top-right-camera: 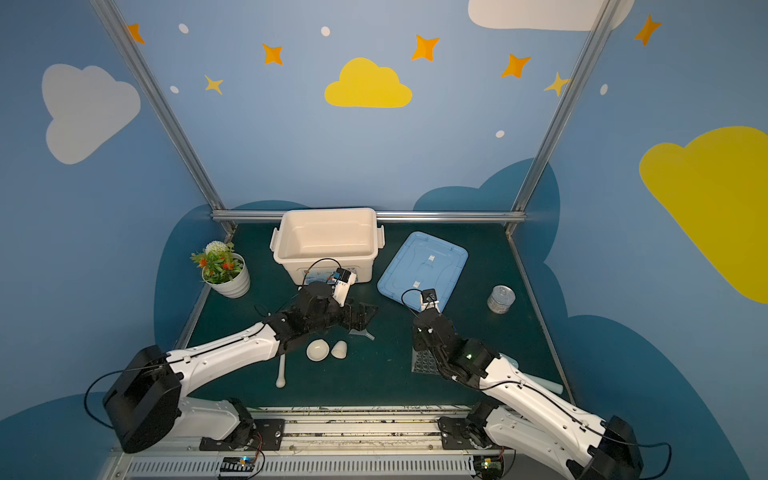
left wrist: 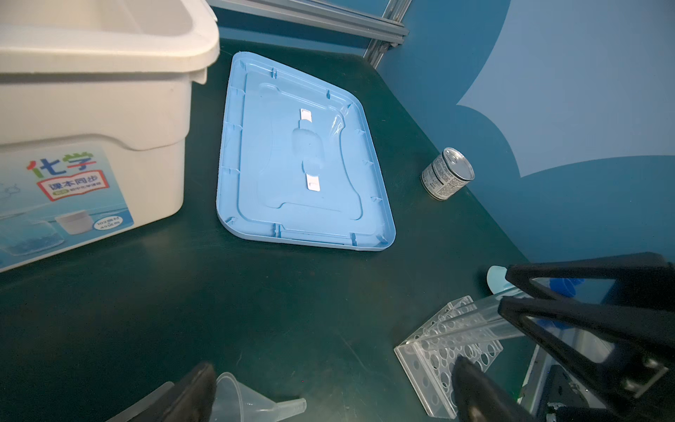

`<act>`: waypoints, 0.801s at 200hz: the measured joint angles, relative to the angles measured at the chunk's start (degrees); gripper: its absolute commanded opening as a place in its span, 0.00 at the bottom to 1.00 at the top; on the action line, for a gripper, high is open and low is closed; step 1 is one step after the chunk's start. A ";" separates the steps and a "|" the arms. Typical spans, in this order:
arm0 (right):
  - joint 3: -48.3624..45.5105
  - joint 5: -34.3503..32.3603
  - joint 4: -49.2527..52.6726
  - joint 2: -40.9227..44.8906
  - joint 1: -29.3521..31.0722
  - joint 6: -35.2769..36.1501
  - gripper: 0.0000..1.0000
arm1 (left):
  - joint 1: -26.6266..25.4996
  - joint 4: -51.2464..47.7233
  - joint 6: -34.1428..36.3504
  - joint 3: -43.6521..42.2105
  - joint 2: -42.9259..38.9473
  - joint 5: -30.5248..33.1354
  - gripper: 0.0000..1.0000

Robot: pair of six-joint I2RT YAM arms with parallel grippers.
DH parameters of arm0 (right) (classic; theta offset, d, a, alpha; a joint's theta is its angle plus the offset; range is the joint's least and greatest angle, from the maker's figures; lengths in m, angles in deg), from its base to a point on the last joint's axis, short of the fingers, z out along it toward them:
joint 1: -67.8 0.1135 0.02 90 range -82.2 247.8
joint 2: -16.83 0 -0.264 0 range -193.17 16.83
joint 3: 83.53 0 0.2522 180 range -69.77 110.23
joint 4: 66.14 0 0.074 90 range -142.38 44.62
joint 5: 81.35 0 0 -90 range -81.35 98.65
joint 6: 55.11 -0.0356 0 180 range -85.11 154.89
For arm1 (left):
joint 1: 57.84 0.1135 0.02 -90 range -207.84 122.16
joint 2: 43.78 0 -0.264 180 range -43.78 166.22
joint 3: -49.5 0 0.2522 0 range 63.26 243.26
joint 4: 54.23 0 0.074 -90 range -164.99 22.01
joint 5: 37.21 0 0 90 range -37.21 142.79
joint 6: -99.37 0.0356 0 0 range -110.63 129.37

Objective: Organize the chemistry lab equipment
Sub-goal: 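Open the right gripper to leave the tube standing in the rack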

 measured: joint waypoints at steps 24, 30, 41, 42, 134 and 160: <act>0.00 0.04 -0.02 0.11 0.00 0.07 0.42 | 0.00 0.00 0.00 -0.02 0.00 0.11 1.00; 0.00 0.04 -0.02 0.13 0.00 0.07 0.43 | 0.00 -0.02 0.00 -0.02 0.00 0.17 1.00; 0.00 0.04 -0.02 0.15 0.00 0.15 0.46 | 0.00 -0.02 0.00 -0.04 0.00 0.31 1.00; 0.00 0.07 -0.02 0.15 0.00 0.17 0.46 | 0.00 -0.02 0.02 -0.04 0.00 0.33 1.00; 1.53 0.44 -0.11 0.70 -0.59 0.74 0.59 | 0.07 -2.51 0.02 -2.45 -4.94 4.87 1.00; 2.34 1.33 -0.15 0.79 -1.27 1.18 0.60 | 0.15 -3.91 0.02 -2.84 -7.04 6.54 1.00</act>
